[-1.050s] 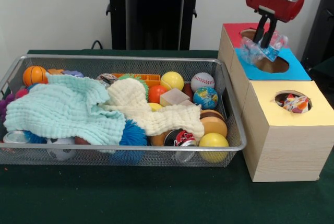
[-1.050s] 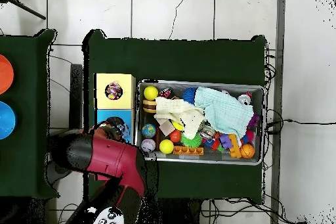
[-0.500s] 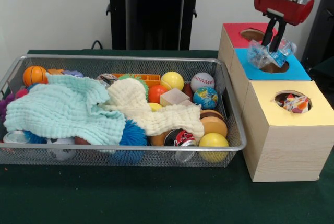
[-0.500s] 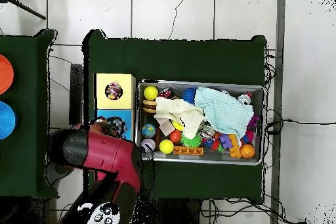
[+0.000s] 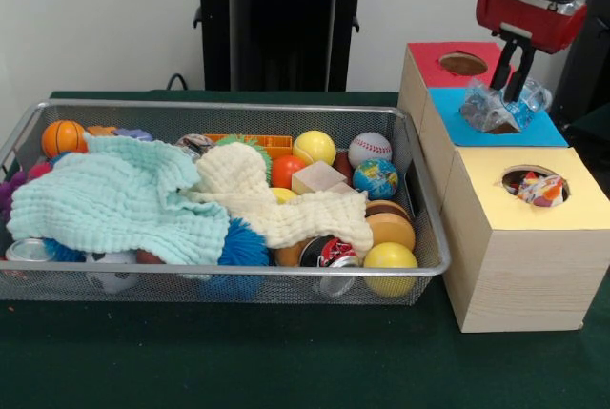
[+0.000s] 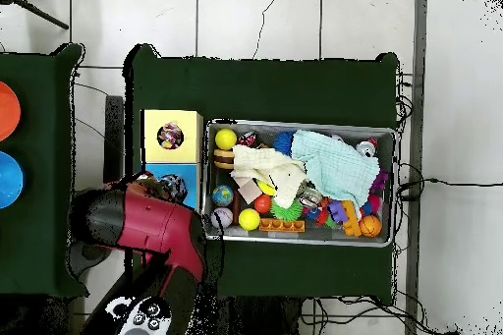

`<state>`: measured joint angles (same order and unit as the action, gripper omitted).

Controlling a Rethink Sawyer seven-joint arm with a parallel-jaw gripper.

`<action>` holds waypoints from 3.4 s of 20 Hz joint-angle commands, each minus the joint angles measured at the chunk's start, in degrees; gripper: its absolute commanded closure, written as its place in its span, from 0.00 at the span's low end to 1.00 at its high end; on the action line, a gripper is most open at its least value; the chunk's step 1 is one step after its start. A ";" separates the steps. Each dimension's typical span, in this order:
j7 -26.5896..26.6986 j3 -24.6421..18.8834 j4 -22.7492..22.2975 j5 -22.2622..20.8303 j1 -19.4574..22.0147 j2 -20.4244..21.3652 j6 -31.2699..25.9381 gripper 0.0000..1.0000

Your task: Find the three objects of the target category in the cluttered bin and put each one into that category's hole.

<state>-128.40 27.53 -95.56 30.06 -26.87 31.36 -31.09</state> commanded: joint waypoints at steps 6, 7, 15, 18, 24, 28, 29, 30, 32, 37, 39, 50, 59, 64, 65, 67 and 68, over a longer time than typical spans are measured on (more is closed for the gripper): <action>-19.81 -2.76 2.82 2.73 -0.17 -3.07 -8.05 1.00; -19.91 -2.67 2.86 2.58 -0.22 -3.03 -8.31 1.00; -18.42 -4.10 1.34 2.54 1.21 -2.66 -6.74 1.00; -17.05 -4.97 0.01 2.49 2.21 -2.47 -5.19 1.00; -14.99 -6.06 -1.88 2.10 3.36 -2.26 -3.60 1.00; -15.02 -6.78 -2.80 2.24 3.31 -2.51 -2.16 1.00; -15.06 -6.98 -2.97 2.29 3.33 -2.61 -1.86 1.00; -15.08 -7.07 -3.03 2.26 3.32 -2.69 -1.83 1.00; -15.24 -6.79 -3.03 2.10 3.39 -2.60 -2.60 1.00; -14.90 -7.88 -3.95 2.72 3.79 -1.87 -2.60 0.00; -14.83 -8.20 -4.40 3.00 3.87 -1.57 -2.01 0.00; -18.91 -3.60 -2.61 1.34 1.54 -1.25 -9.10 0.00; -19.63 0.89 0.18 -1.68 -0.03 0.32 -17.55 0.00; -18.09 0.87 -0.98 -0.70 0.38 0.84 -16.02 0.00; -17.83 0.97 -0.76 -0.64 0.61 0.74 -16.07 0.00; -16.75 0.74 -0.74 -0.74 0.92 0.81 -15.49 0.00; -16.07 0.33 -0.83 -0.62 1.13 0.90 -14.37 0.00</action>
<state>-131.60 29.85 -94.57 30.15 -27.22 32.61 -42.71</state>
